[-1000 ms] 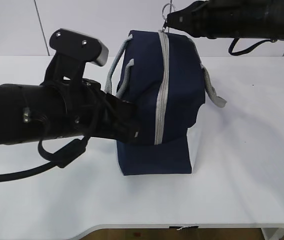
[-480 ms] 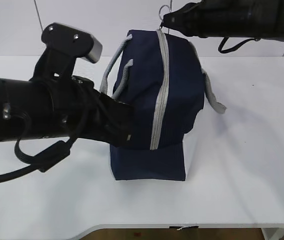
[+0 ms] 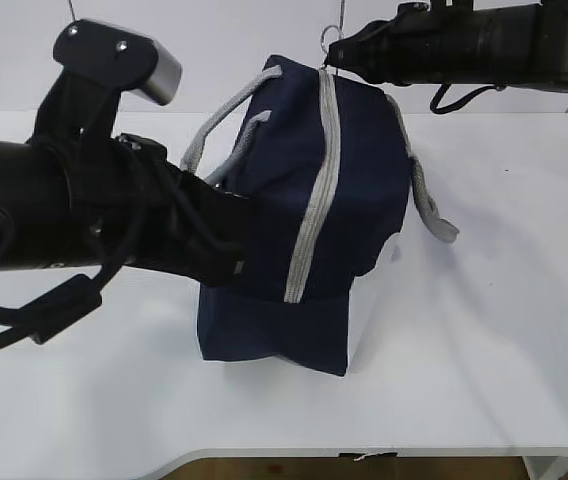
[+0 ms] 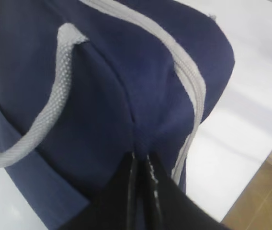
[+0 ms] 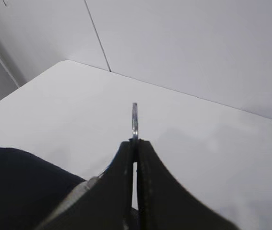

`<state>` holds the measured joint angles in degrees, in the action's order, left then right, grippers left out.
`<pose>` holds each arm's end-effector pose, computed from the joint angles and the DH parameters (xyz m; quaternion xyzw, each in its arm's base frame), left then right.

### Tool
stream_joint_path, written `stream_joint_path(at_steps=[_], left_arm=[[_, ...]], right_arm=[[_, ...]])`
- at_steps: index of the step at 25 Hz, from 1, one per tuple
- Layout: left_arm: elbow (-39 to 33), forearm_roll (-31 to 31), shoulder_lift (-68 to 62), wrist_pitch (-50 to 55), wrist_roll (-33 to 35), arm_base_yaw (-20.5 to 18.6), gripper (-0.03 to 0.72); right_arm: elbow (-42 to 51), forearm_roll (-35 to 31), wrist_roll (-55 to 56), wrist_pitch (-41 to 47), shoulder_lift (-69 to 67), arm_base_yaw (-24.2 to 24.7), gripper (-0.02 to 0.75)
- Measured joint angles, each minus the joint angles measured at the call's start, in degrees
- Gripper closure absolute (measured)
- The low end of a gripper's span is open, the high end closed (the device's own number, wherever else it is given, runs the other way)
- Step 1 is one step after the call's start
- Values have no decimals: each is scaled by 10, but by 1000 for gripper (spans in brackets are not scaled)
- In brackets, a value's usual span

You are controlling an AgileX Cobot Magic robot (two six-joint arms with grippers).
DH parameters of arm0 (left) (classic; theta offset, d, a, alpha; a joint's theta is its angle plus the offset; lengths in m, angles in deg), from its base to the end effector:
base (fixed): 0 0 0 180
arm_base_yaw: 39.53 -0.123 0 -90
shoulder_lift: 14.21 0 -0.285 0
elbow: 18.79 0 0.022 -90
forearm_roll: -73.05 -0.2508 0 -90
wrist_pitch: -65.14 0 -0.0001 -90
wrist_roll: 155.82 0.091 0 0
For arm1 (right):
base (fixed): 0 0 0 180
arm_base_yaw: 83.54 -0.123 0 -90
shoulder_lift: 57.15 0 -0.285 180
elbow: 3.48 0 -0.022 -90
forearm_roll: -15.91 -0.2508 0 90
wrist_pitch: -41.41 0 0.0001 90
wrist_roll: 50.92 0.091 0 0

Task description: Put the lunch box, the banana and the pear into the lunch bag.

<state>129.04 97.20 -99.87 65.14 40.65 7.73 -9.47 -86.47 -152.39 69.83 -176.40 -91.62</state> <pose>0.1974 -0.2137 0.2670 0.2900 0.8058 -0.2382 0.4581 0.4450 0.1060 0.2698 -0.1804 0.7709 0.2449 0.5597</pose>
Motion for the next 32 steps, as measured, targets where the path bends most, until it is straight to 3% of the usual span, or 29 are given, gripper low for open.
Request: stream_joint_path(at_steps=[7,15,25,32], left_arm=[[-1,-4,16,9,0,0,695],[-1,-24,20,10,0,-9,695],[-1,-28,24,12,0,-103,695],[-1,-43,24,13,1,-133,696]], right_arm=[[0,5,-14,-33,0,-3,731],[0,64,15,-50,0,-3,731],[0,206,147,-55,0,-2,731],[0,306,227,-26,13,3,731]])
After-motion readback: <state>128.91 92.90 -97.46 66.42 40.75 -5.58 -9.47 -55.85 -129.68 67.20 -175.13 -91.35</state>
